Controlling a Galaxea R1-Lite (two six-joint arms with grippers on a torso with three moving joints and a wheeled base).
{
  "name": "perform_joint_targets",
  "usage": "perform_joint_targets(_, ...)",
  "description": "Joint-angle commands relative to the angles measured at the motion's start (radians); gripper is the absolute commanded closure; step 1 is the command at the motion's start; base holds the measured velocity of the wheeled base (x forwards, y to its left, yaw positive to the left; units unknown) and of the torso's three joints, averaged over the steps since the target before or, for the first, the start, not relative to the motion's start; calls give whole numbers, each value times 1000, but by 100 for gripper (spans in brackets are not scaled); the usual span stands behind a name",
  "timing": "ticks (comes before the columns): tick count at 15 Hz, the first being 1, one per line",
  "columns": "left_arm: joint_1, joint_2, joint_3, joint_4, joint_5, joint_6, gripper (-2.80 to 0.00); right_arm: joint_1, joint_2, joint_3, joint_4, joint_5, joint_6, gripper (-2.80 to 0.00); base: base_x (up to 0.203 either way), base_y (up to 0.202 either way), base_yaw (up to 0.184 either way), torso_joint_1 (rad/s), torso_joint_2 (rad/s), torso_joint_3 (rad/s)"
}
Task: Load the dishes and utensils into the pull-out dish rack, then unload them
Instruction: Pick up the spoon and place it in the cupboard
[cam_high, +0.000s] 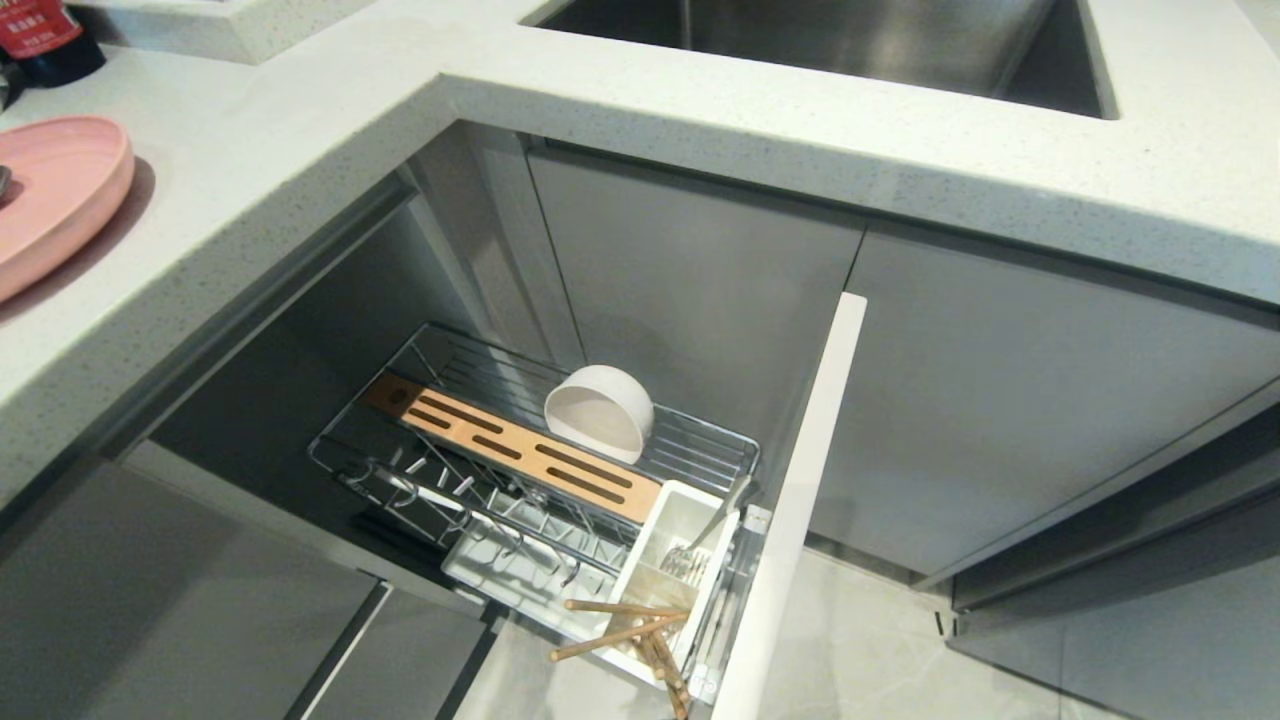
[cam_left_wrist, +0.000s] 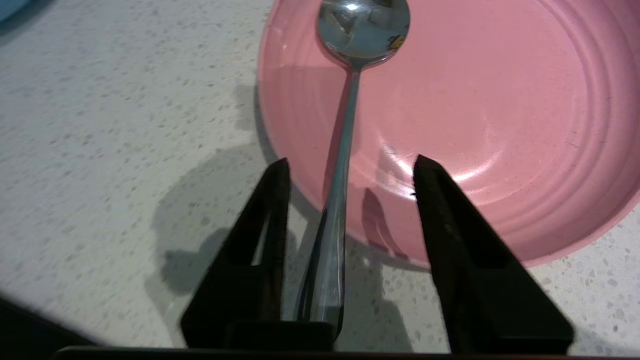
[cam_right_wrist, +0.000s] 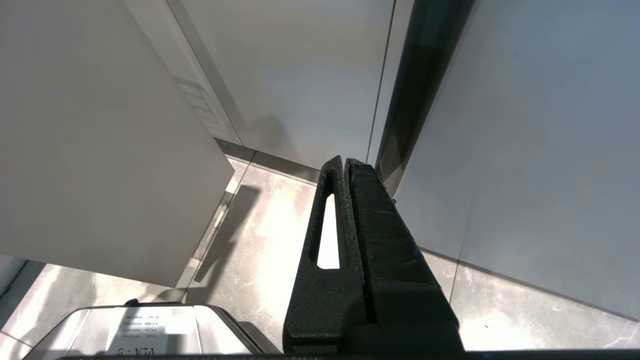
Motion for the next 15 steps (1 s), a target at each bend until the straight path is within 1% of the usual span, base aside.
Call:
perform_joint_targets(1, -32, 11, 13, -10, -6, 3, -280, 0, 0, 0, -1, 0, 0, 0, 0, 0, 0, 0, 0, 0)
perform_joint_targets(3, -72, 12, 62, -78, -6, 2, -280, 0, 0, 0, -1, 0, 0, 0, 0, 0, 0, 0, 0, 0)
perform_joint_targets(5, -95, 6, 90, -112, -7, 2, -280, 0, 0, 0, -1, 0, 0, 0, 0, 0, 0, 0, 0, 0)
perform_joint_targets(13, -147, -2, 101, -115, -9, 2, -280, 0, 0, 0, -1, 0, 0, 0, 0, 0, 0, 0, 0, 0)
perform_joint_targets(15, -169, -9, 111, -115, -8, 2, -280, 0, 0, 0, -1, 0, 0, 0, 0, 0, 0, 0, 0, 0)
